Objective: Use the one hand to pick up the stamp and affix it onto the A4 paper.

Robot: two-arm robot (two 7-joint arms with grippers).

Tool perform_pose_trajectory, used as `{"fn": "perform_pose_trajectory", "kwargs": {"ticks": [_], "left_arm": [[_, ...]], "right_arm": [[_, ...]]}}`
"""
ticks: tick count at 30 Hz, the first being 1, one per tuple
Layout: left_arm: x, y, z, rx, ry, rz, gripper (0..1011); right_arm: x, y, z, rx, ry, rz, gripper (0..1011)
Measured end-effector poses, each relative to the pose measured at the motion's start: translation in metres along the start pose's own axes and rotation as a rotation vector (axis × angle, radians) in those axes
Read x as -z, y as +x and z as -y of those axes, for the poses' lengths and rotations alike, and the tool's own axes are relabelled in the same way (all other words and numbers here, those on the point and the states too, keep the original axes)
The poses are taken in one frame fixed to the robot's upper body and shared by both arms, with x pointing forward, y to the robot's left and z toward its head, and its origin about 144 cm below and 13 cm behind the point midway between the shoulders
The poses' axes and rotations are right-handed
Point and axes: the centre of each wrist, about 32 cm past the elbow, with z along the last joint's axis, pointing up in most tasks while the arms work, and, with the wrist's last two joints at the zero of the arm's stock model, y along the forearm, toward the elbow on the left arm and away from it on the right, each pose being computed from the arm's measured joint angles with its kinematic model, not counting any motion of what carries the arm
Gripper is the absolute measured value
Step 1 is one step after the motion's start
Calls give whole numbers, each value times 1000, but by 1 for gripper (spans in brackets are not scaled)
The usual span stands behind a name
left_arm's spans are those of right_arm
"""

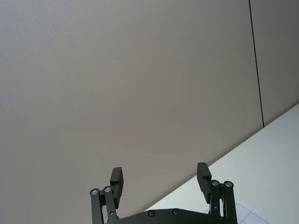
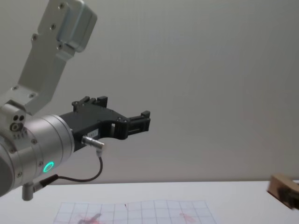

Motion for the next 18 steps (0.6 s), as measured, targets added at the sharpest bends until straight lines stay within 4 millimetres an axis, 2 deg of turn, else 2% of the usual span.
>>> {"fn": "perform_pose_trajectory", "kwargs": {"ticks": [7, 18], "left_arm": [[0, 0, 0, 0, 0, 0, 1001], [0, 0, 0, 0, 0, 0, 1001]], "right_arm": [[5, 5, 19, 3, -63, -15, 220], [9, 11, 26, 3, -145, -25, 220]]}}
